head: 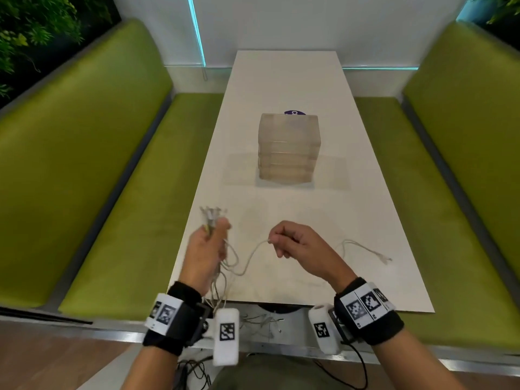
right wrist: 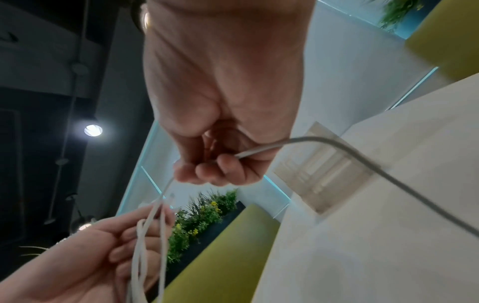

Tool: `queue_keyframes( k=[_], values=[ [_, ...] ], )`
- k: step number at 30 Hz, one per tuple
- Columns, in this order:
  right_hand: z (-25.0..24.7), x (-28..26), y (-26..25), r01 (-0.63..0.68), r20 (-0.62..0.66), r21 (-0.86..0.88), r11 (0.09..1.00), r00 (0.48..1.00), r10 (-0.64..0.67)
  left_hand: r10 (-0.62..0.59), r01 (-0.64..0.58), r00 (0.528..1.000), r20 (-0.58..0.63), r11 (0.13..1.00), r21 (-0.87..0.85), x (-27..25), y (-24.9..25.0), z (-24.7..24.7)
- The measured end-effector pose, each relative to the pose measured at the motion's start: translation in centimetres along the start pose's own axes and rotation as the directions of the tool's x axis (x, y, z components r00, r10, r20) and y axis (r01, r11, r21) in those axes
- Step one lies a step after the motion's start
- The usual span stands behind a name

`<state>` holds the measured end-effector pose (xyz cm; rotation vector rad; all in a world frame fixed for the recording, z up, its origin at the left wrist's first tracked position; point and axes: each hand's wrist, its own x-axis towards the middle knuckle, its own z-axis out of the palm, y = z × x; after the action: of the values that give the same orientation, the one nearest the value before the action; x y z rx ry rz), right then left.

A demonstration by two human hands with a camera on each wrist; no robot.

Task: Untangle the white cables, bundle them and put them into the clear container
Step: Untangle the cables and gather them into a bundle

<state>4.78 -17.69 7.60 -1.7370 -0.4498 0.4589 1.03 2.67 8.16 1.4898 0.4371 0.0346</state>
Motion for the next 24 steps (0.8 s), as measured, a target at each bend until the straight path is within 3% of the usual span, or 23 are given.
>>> queue_keyframes(
  k=[3,8,10,13,15,18,24],
  values=[
    [0.5,0.9,-0.8,0.027,-0.099,0.041,0.999,0.995,-0.023,0.019,-0.024,0.987,0.160,0.999,0.025,-1.5,-0.3,2.7],
    [1.2,1.3,-1.1,0.041,-0.177,0.106,0.994,0.984,-0.022,0.030,-0.030,0.962,0.272,1.000,-0.004,-1.5,-0.4,3.1],
    [0.9,1.1,-0.9,-0.020,-0.103,0.087,0.996,0.994,0.029,0.025,-0.014,0.974,0.227,0.999,-0.048,-1.2,-0.3,2.6],
    [-0.1,0.9,0.3,-0.120,0.036,-0.140,0.983,0.991,0.127,0.032,-0.018,0.998,0.057,0.972,-0.233,-0.6,0.3,1.3],
    [-0.9,0.6,1.5,-0.160,0.013,-0.220,0.962,0.986,0.167,0.034,-0.061,0.996,-0.081,0.931,-0.360,0.3,0.7,0.0],
    [-1.2,-0.1,2.7,-0.173,-0.021,-0.151,0.973,0.985,0.172,0.028,-0.116,0.974,-0.225,0.914,-0.389,1.3,0.8,-1.3],
    [1.1,-0.7,1.1,-0.097,-0.044,-0.017,0.995,0.994,0.096,0.109,-0.120,0.987,-0.116,0.988,-0.095,0.2,-0.4,0.6]
  ],
)
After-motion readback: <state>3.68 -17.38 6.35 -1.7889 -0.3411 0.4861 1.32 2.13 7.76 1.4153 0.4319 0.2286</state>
